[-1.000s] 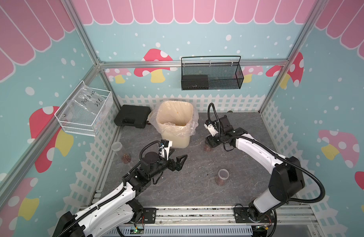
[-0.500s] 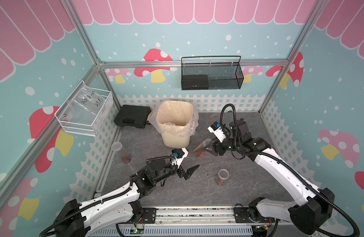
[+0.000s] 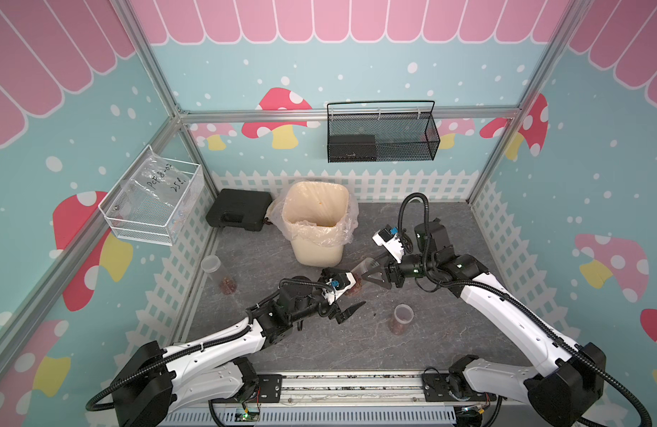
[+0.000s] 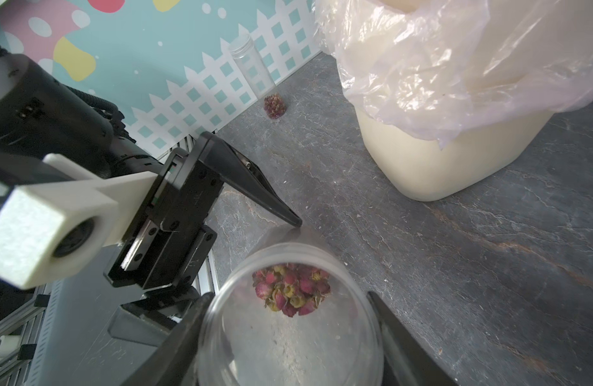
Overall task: Empty the moldy dried flower tea in the jars
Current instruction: Pick up the jar from the center of the board.
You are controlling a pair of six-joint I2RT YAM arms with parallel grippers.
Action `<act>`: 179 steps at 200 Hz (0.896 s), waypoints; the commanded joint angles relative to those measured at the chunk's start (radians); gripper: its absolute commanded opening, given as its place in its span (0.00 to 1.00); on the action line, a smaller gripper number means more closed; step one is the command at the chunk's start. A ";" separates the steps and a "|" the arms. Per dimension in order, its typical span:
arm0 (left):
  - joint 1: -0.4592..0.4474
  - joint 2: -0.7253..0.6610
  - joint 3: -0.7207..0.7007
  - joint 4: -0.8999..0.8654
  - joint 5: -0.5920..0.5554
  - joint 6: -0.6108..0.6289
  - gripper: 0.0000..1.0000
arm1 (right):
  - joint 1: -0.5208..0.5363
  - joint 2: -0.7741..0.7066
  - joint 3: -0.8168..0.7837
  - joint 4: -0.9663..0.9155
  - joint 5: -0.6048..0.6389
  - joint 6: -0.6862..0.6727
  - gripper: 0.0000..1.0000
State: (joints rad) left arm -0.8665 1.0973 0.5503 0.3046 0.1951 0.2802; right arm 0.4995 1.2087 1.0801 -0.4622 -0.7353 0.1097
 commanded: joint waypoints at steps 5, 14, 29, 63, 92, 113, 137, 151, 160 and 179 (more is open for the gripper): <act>-0.006 0.025 0.018 0.010 -0.035 0.064 0.99 | 0.013 -0.004 -0.008 0.045 -0.076 -0.018 0.24; -0.006 0.032 0.016 0.013 -0.048 0.073 0.99 | 0.016 -0.001 -0.009 0.043 -0.082 -0.021 0.23; -0.006 0.043 0.014 0.018 -0.067 0.085 0.99 | 0.020 0.005 -0.011 0.043 -0.087 -0.024 0.23; -0.006 0.059 0.002 0.060 -0.094 0.092 0.93 | 0.028 0.024 -0.009 0.033 -0.067 -0.036 0.22; -0.005 0.058 -0.021 0.110 -0.096 0.090 0.82 | 0.029 0.037 -0.005 0.031 -0.053 -0.038 0.22; -0.005 0.060 -0.027 0.119 -0.088 0.093 0.77 | 0.030 0.046 0.001 0.031 -0.050 -0.039 0.22; -0.005 0.063 -0.034 0.124 -0.084 0.101 0.70 | 0.033 0.056 0.013 0.033 -0.049 -0.037 0.22; -0.005 0.061 -0.038 0.125 -0.088 0.103 0.65 | 0.033 0.056 0.018 0.037 -0.047 -0.032 0.22; -0.005 0.058 -0.042 0.126 -0.090 0.103 0.64 | 0.034 0.056 0.022 0.040 -0.042 -0.030 0.22; -0.005 0.055 -0.049 0.128 -0.096 0.103 0.61 | 0.036 0.058 0.030 0.041 -0.029 -0.023 0.27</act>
State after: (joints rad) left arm -0.8665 1.1542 0.5220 0.4042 0.1055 0.3412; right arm 0.5259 1.2583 1.0801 -0.4381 -0.7662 0.0971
